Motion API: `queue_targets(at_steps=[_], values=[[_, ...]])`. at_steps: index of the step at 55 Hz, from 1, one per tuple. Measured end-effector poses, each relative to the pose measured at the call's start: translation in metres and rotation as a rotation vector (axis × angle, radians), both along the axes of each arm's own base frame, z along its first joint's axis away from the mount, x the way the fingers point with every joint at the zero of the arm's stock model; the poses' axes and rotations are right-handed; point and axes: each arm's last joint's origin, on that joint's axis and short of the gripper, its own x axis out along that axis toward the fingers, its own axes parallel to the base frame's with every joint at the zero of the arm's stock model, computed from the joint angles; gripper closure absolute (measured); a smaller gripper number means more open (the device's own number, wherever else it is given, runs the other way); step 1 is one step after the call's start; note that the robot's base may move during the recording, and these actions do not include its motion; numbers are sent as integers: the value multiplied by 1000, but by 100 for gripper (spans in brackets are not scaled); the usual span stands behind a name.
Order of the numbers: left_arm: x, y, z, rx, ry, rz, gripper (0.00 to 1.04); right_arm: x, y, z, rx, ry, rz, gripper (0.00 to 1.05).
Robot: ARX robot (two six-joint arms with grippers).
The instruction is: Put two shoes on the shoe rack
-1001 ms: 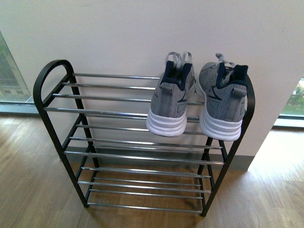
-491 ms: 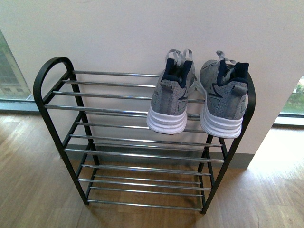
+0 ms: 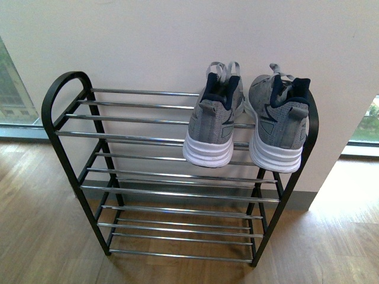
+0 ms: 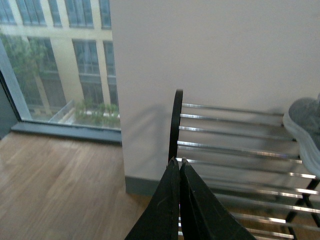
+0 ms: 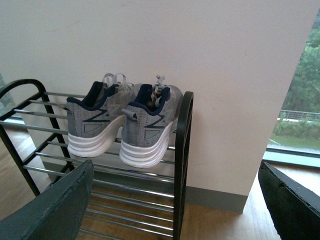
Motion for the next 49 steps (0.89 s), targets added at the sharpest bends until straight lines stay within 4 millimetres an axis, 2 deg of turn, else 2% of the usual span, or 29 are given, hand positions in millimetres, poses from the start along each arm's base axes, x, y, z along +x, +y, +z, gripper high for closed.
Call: queue_targets(at_steps=[5,35,49], values=[[-6,0,0,0,-13,0,103,0,0,0,0,0,0,9],[-6,0,-1,0,-10,1,103,0,0,0,0,0,0,9],[-6,0,-1,0,-10,0,56,0,0,0,0,0,0,9]])
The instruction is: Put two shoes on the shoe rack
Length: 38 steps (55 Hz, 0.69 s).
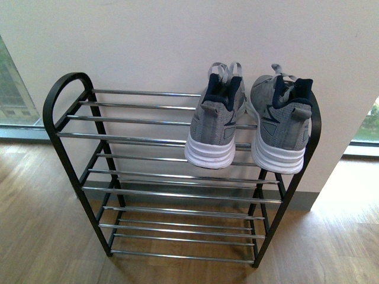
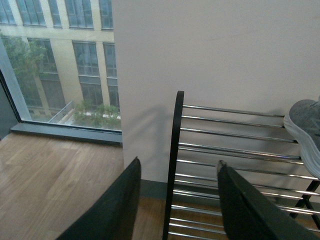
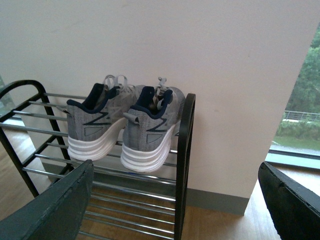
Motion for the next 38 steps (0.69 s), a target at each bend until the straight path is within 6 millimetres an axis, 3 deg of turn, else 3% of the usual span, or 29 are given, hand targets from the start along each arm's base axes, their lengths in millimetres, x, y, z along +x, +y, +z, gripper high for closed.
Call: queue_targets(at_steps=[16,38], values=[[0,0,0,0,0,3,8,0,0,0,0,0,3,9],[0,0,0,0,0,-1,9,0,0,0,0,2,-3,9]])
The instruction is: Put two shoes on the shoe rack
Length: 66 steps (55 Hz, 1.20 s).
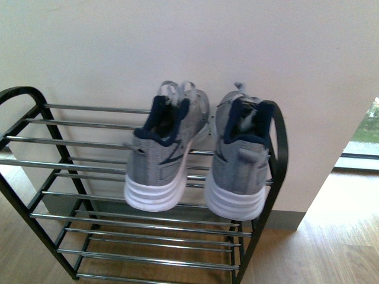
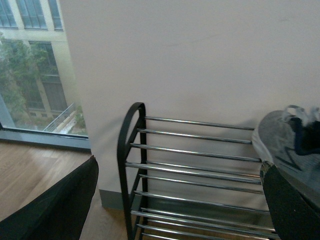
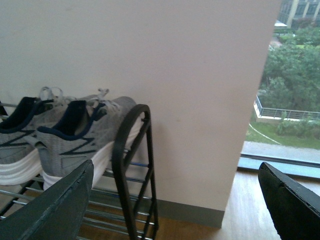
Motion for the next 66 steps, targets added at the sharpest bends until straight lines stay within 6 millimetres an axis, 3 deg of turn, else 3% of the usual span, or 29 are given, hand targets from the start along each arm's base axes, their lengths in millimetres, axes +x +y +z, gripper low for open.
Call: queue_targets(at_steps=[66], values=[[0,0,0,0,0,1,9,0,0,0,0,0,1,9]])
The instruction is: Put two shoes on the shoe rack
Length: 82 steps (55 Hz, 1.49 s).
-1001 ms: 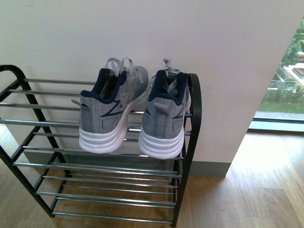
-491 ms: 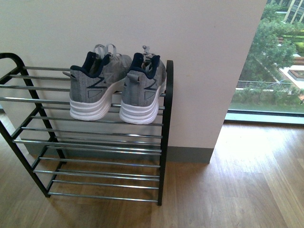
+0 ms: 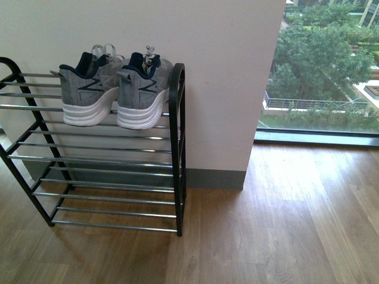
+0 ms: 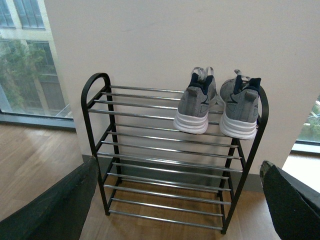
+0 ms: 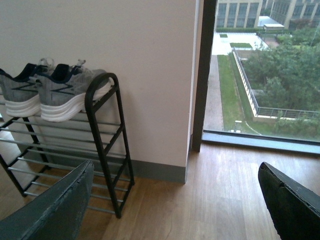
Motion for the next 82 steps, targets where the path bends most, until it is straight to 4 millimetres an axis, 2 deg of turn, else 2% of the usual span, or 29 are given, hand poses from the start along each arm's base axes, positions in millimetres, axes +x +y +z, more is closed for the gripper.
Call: queue_targets(at_steps=[82], values=[[0,0,0,0,0,1,9,0,0,0,0,1,3,9]])
